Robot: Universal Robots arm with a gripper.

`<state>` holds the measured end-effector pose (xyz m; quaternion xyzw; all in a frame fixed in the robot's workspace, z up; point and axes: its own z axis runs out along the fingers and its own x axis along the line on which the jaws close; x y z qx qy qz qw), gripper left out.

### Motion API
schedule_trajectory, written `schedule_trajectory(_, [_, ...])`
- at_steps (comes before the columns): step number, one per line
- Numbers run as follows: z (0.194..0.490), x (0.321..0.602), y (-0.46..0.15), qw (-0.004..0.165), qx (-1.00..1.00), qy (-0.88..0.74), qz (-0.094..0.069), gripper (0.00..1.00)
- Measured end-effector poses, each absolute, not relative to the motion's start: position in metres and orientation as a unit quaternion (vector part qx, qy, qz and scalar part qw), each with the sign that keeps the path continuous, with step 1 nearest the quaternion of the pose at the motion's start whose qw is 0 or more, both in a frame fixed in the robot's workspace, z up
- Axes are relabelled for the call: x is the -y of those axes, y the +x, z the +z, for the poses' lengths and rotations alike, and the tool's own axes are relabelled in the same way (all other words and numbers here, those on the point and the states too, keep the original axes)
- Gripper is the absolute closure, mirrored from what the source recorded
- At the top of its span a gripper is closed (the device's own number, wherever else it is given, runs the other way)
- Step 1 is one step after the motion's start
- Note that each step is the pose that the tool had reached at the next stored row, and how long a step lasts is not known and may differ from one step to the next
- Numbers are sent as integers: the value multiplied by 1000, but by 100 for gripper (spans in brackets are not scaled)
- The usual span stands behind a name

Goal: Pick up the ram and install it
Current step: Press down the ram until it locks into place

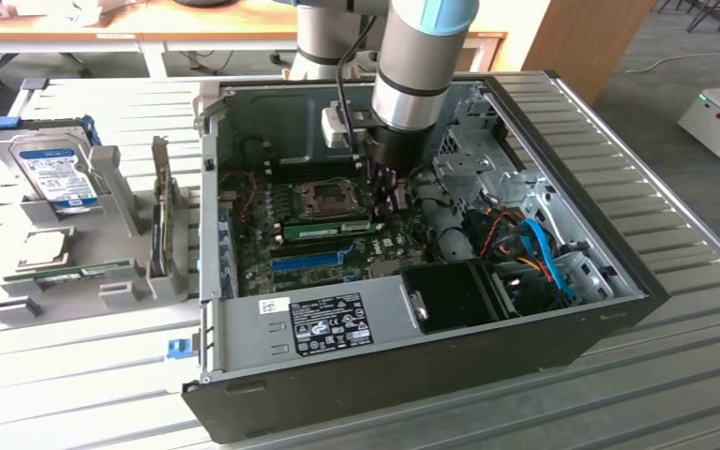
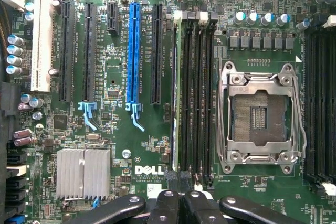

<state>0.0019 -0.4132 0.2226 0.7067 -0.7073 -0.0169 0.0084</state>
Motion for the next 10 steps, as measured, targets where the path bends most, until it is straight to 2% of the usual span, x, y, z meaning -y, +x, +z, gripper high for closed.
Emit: schedule_trajectory(10, [240,413,2,10,707,707,-18,89])
